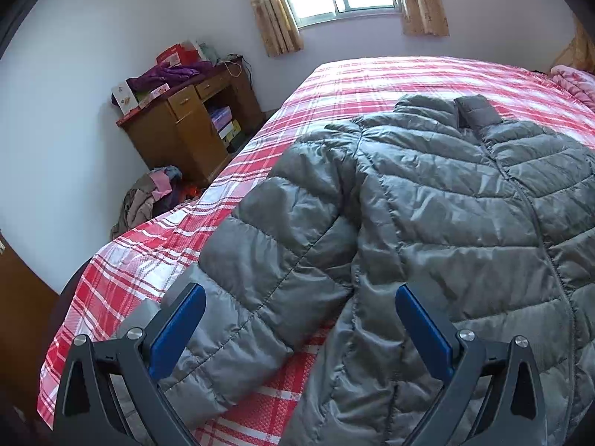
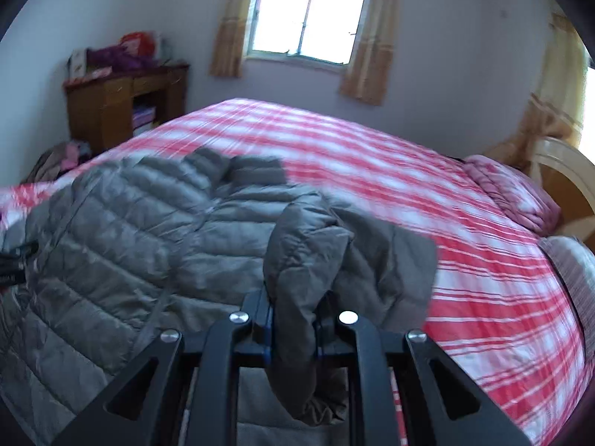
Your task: Fold large clothes
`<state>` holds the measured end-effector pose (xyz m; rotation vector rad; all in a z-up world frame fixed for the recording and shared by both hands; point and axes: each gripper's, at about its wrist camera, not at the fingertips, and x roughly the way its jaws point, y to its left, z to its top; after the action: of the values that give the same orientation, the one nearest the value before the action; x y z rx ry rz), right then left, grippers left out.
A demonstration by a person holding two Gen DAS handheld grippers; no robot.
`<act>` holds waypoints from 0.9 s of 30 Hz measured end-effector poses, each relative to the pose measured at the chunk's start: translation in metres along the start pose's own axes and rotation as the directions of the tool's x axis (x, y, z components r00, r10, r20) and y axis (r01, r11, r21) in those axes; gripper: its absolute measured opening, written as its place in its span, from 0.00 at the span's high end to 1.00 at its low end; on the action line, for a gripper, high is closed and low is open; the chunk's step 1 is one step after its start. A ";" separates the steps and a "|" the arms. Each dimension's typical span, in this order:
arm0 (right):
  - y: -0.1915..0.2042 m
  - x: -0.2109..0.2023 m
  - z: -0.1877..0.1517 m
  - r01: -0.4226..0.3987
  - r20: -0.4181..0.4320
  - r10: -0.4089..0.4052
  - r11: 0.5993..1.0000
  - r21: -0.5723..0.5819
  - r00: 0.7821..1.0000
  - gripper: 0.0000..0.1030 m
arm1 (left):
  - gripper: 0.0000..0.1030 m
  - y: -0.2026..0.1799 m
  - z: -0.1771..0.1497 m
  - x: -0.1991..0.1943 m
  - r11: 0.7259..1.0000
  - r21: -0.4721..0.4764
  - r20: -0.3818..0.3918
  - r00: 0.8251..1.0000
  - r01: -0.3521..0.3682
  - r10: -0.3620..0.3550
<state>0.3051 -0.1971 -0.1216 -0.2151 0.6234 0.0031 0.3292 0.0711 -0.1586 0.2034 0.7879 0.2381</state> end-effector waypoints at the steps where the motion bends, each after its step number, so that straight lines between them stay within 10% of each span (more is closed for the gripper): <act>1: 0.008 0.006 -0.003 -0.007 -0.007 0.007 1.000 -0.009 1.000 0.83 | 0.01 0.000 -0.001 0.002 1.000 0.004 -0.005 1.000 -0.003 0.003; 3: 0.023 0.024 -0.011 -0.052 -0.041 0.051 0.998 -0.018 0.998 0.79 | 0.01 0.003 -0.003 0.006 1.000 0.008 -0.016 1.000 -0.010 0.010; 7: 0.035 0.035 -0.026 -0.133 -0.089 0.131 0.991 -0.013 0.987 0.24 | 0.01 0.010 -0.002 0.008 1.000 0.003 -0.026 0.999 -0.029 0.029; 19: -0.014 -0.051 -0.058 -0.165 0.003 0.165 0.986 0.007 0.986 0.13 | 0.01 -0.039 0.028 -0.044 1.000 -0.001 0.052 0.998 0.029 -0.029; 27: -0.065 -0.012 -0.098 0.039 -0.096 -0.028 0.992 0.118 0.995 0.12 | 0.01 -0.141 0.049 -0.058 0.971 0.089 0.034 0.974 0.221 -0.225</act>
<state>0.2430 -0.2796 -0.1786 -0.1102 0.7117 -0.0769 0.3442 -0.0842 -0.1235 0.1976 0.7707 -0.0123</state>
